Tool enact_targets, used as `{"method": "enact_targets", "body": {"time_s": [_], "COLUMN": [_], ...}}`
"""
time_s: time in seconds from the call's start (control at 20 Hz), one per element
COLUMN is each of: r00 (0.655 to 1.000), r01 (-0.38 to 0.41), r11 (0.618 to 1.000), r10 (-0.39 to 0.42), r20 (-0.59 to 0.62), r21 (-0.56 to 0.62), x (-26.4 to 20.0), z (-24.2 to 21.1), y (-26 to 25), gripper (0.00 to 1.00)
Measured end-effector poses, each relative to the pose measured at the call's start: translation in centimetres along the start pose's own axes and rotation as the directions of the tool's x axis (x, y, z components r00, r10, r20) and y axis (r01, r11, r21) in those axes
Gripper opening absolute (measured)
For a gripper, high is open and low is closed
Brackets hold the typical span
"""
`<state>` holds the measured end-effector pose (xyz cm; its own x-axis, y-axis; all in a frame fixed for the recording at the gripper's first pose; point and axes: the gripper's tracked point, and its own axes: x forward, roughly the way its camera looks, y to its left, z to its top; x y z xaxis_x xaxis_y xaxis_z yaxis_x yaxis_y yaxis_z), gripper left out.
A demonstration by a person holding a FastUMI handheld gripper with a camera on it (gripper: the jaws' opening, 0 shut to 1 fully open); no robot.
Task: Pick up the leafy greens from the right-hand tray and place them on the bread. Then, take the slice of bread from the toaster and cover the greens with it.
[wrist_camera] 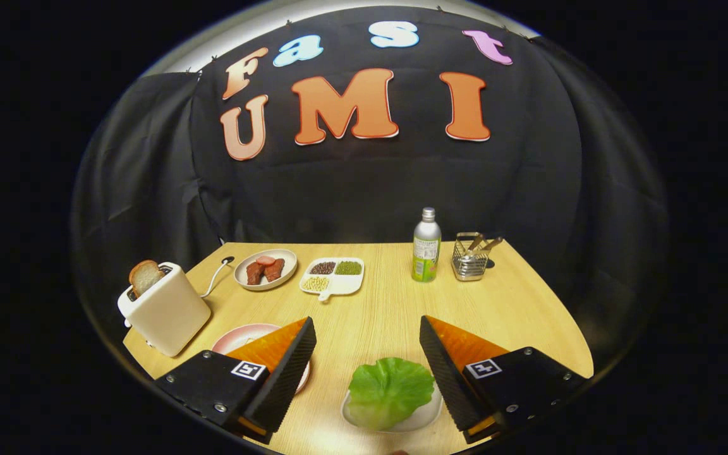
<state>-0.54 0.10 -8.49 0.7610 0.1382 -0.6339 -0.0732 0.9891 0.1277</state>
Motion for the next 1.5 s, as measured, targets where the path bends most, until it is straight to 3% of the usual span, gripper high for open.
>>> {"method": "enact_targets", "body": {"time_s": [0.5, 0.75, 1.05, 1.5], "r00": [0.965, 0.924, 0.865, 0.803], "r01": [0.023, 0.051, 0.043, 0.062], "r11": [0.998, 0.992, 0.994, 0.997], "r10": [-0.006, -0.002, 0.011, -0.025], "r20": [-0.261, -0.382, -0.502, -0.595], "r21": [0.062, 0.118, 0.096, 0.043], "x": [2.6, 3.2, 3.3, 4.5], "z": [-5.2, -8.0, -11.5, -15.3], "y": [-1.8, -2.4, -2.1, -1.8], "gripper": [0.97, 0.97, 0.96, 0.95]}}
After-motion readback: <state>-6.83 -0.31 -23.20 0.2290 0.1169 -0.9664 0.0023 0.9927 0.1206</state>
